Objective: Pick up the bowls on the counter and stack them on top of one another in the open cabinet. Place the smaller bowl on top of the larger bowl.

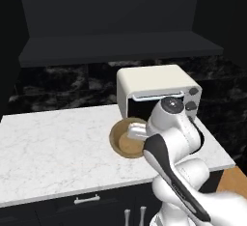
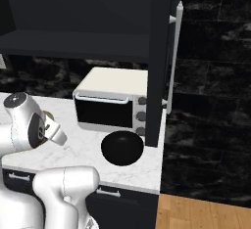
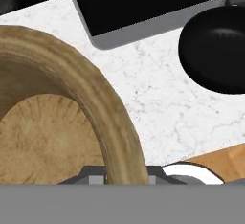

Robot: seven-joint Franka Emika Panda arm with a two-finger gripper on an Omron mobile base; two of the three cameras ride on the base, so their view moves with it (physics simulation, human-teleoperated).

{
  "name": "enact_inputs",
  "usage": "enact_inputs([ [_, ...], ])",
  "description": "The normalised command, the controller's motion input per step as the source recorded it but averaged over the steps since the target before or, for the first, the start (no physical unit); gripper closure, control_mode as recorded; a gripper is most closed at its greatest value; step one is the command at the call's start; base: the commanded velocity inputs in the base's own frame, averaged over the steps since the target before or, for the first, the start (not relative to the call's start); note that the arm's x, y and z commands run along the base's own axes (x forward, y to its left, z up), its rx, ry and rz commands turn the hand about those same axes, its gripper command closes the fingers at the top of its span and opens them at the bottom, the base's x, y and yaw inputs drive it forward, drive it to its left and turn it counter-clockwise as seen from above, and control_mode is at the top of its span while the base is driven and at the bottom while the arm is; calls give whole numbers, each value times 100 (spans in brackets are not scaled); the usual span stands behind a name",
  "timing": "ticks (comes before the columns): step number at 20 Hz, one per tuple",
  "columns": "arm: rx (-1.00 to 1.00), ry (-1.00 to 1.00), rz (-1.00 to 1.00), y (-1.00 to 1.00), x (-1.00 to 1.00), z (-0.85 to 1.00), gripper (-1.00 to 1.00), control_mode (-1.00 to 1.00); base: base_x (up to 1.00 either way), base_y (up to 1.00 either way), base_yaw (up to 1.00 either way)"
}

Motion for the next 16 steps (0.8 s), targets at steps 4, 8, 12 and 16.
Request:
enact_inputs([
  [4,-7,0,0,-88,-6,81,100,-100,0,0,0],
  [8,0,0,0,-84,-5,19,100,-100,0,0,0],
  [12,6,-10,0,-100,-45,-23,100,-100,0,0,0],
  [16,3,-4,0,-87,-14,-29,100,-100,0,0,0],
])
